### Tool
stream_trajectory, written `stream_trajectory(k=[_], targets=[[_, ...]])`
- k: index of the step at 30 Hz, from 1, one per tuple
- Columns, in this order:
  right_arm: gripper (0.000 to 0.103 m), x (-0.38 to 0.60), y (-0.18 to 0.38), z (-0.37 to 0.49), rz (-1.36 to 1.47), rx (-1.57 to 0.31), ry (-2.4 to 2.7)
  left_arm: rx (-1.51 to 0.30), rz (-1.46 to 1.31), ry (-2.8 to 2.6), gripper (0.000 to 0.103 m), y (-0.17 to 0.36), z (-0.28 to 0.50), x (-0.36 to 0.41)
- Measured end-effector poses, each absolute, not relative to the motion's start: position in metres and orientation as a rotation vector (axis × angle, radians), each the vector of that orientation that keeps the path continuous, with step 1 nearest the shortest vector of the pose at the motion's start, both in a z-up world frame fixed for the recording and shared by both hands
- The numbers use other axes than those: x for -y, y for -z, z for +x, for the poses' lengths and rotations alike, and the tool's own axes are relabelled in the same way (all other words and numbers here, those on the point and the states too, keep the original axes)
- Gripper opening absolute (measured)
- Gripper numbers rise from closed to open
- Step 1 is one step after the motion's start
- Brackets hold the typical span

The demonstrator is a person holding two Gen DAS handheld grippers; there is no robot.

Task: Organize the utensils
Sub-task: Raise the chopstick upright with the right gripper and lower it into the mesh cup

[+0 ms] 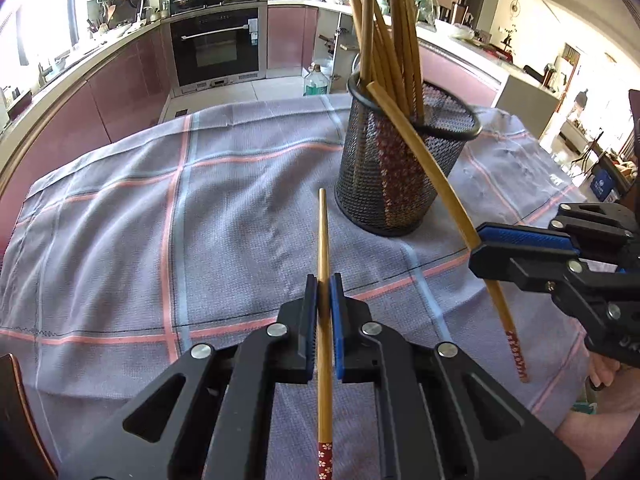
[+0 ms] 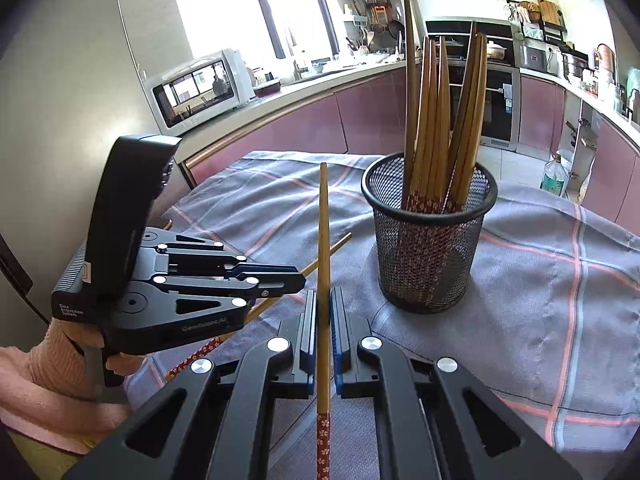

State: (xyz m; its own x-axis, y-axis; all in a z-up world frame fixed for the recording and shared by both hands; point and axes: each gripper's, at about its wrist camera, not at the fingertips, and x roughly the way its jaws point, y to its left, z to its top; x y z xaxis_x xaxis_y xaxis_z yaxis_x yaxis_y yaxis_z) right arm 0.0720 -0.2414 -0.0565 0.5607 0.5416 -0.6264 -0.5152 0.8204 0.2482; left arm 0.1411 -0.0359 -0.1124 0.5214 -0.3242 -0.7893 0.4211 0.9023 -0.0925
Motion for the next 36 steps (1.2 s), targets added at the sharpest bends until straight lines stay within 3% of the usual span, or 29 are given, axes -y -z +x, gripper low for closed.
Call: stream_trajectory(k=[36], targets=[[0.006, 0.282, -0.006, 0.063, 0.088, -0.552, -0.553, -0.643, -0.106, 0.612, 0.007, -0.015, 0.090, -0.001]])
